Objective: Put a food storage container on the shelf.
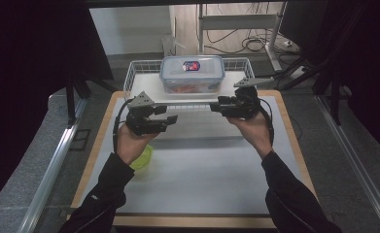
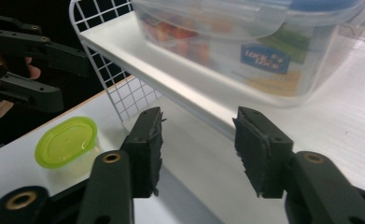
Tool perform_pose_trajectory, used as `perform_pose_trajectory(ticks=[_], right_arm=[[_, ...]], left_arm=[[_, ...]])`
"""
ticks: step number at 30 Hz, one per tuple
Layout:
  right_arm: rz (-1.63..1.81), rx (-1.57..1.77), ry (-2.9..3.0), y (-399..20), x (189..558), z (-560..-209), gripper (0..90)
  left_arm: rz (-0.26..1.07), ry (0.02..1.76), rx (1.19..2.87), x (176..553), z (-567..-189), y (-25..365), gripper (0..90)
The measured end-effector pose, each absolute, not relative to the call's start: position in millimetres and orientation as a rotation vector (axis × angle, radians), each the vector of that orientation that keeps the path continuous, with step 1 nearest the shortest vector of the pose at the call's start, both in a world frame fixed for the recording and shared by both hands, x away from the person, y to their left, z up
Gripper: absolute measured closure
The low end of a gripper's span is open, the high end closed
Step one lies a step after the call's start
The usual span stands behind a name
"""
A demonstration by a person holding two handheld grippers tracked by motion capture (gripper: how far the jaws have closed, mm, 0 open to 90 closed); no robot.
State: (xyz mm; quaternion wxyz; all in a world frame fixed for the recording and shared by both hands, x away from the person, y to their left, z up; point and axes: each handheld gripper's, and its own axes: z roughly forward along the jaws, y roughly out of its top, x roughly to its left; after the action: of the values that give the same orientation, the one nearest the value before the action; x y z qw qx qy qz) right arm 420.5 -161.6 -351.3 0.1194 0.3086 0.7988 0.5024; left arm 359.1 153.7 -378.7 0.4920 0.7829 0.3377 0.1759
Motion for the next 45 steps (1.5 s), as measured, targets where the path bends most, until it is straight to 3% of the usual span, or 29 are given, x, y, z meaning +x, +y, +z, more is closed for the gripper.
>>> perform_pose_trajectory(ticks=[19, 33, 37, 45], right_arm=[[1.409, 0.833, 2.380, -170, 382, -388, 25.0], [1.409, 0.844, 2.404, -188, 353, -422, 8.9], [1.395, 0.832, 2.428, -189, 340, -436, 6.2], [1.379, 0.858, 2.440, -202, 310, -463, 5.4]], left_arm=[[0.391, 0.792, 1.947, 319, -423, 148, 26.2], [0.418, 0.782, 1.978, 280, -457, 149, 5.2], [0.482, 0.745, 1.968, 263, -466, 150, 3.9], [0.391, 0.759, 1.932, 244, -481, 147, 1.5]])
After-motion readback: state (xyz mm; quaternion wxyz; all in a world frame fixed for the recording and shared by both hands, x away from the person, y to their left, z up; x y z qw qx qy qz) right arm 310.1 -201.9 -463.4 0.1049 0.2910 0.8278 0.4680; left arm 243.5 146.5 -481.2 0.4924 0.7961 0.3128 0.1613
